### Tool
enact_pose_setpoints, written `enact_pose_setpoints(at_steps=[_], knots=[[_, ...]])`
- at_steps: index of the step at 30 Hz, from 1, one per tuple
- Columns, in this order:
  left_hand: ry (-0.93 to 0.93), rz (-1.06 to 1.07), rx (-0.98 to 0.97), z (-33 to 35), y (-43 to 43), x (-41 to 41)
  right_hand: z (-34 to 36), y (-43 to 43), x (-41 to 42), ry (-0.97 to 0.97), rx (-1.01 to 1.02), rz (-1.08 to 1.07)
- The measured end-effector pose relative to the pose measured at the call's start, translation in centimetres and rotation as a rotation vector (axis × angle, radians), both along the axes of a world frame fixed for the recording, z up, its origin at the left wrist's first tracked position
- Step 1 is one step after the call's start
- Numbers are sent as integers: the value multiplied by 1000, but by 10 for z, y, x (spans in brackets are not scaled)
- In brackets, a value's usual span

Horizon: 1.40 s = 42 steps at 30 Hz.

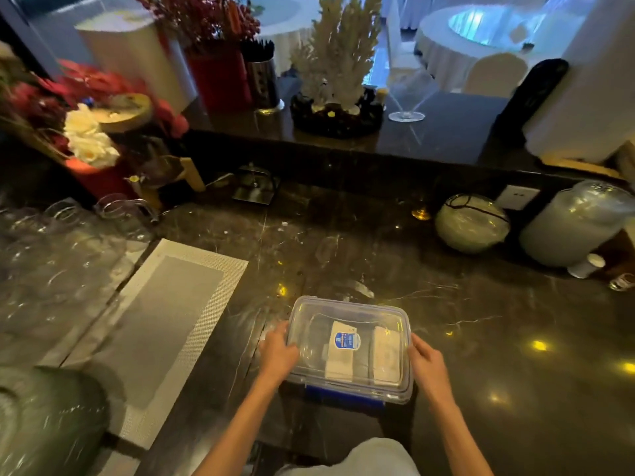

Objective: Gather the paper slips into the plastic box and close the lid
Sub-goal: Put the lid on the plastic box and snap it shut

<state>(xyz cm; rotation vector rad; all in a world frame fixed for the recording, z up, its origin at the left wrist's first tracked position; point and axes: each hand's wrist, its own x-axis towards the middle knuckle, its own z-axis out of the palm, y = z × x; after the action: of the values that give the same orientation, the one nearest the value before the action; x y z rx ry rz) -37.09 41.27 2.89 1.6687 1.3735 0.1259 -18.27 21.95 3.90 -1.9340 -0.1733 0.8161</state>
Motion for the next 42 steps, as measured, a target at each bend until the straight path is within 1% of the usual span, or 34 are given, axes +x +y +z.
enact_pose_setpoints(at_steps=[5,10,15,19,31,34,38,40,42], knots=[[46,-14,-9,-5,-3,7,-6,-9,3,49,6,-27],[23,-42,-11,-8,1,5,-8,-7,-2,50,15,-35],[2,-45,-37,-9,2,4,-14,-9,-1,24,-2,-25],[-18,-37,-42,-12,2,2,-18,-9,-4,-41,-5,-12],[-49,-56,-67,-24,7,-7,-26,-13,-11,-66,-97,-67],[1,-95,-48,-27,14,-3,-24,-9,-9,-32,-109,-91],[149,-203,-39,-25,24,8,-21,-9,-1,7,-126,-70],[223,-285,-27,-24,27,14,-18,-12,-1,-15,-128,-42],[224,-340,38,-19,28,24,-17,-14,-7,-59,-123,-43]])
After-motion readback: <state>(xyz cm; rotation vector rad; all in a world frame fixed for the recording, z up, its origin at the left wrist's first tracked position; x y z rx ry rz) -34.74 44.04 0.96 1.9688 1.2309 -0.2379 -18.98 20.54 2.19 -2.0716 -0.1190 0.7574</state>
